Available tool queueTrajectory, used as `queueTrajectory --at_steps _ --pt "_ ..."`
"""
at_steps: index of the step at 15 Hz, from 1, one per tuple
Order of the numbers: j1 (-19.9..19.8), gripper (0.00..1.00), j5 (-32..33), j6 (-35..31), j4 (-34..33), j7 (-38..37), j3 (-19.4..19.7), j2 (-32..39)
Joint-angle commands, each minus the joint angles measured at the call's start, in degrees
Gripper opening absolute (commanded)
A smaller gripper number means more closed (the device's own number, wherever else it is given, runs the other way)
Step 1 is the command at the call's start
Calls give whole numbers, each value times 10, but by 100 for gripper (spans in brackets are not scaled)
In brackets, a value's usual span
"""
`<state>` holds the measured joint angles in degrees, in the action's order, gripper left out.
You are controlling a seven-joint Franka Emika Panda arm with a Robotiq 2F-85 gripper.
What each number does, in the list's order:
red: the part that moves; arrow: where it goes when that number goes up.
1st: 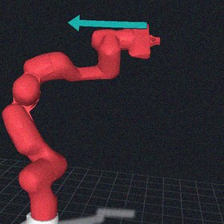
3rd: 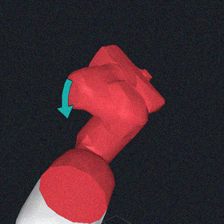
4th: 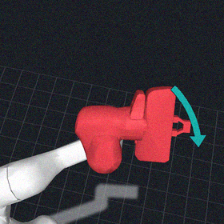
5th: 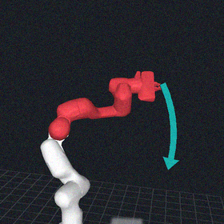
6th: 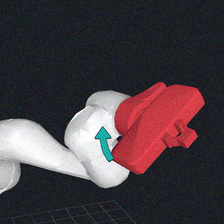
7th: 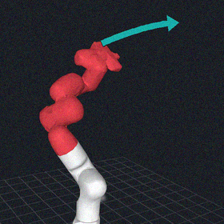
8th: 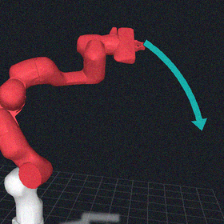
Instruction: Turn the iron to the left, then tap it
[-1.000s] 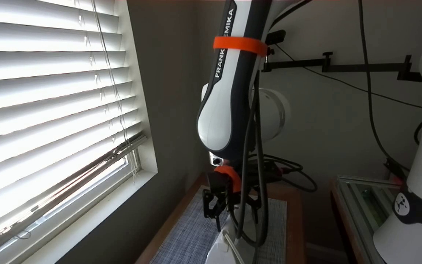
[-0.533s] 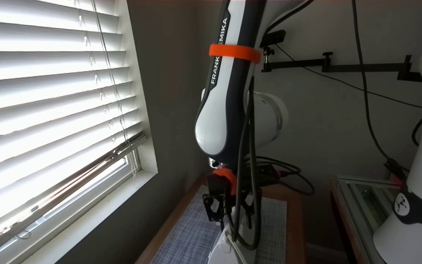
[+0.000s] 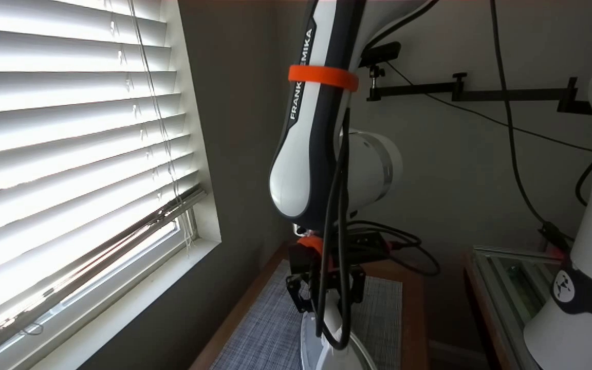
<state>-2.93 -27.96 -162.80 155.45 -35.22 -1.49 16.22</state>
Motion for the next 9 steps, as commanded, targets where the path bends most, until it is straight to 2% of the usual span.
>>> queueTrajectory --at_steps 1,3,6,9 --pt "-20 8 -34 -14 -7 23 -20 13" --pt "-24 0 -27 -11 -7 29 -22 16" --pt "18 0 29 -6 2 34 18 -1" --pt "65 0 117 11 3 32 62 -19"
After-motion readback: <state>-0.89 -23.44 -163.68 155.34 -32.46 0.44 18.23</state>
